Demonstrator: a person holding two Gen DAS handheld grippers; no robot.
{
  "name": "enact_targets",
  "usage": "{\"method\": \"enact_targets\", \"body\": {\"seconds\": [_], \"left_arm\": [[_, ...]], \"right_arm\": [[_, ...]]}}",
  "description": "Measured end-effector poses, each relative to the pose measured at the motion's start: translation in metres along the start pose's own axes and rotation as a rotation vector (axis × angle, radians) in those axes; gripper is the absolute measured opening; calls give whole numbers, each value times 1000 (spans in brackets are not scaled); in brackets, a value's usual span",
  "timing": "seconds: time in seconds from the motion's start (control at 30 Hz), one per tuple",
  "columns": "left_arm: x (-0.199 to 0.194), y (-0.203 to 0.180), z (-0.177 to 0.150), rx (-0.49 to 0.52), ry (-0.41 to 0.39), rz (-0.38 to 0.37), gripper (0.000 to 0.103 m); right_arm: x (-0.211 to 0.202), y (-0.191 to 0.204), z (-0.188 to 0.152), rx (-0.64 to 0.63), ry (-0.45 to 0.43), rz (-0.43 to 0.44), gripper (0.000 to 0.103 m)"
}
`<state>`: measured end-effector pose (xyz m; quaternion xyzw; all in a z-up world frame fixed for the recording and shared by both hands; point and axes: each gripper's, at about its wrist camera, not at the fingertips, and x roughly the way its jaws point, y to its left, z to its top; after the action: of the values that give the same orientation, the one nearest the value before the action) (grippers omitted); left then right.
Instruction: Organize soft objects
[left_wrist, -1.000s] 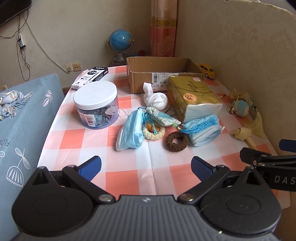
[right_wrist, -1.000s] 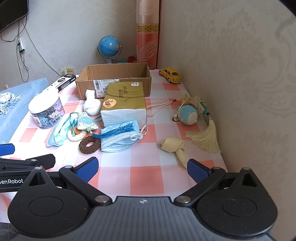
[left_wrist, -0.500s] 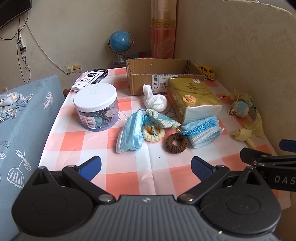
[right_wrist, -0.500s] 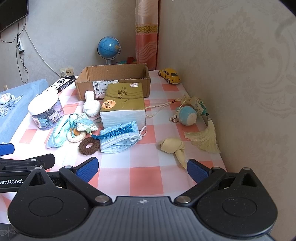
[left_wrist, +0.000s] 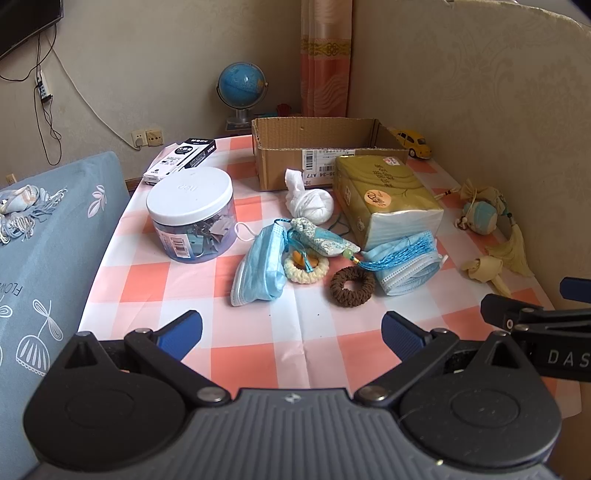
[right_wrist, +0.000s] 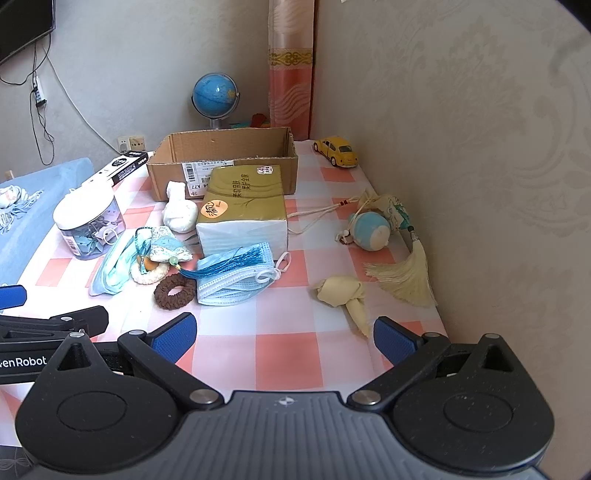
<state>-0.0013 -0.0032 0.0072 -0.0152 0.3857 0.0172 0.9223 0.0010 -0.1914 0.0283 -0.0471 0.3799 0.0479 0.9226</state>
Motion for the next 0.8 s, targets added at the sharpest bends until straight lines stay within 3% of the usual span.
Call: {"method": "enact_targets", "body": {"seconds": [0.8], "left_arm": [[0, 1, 1, 0, -2, -3, 102]], "right_arm": [[0, -1, 3, -5, -5, -3, 103]]}}
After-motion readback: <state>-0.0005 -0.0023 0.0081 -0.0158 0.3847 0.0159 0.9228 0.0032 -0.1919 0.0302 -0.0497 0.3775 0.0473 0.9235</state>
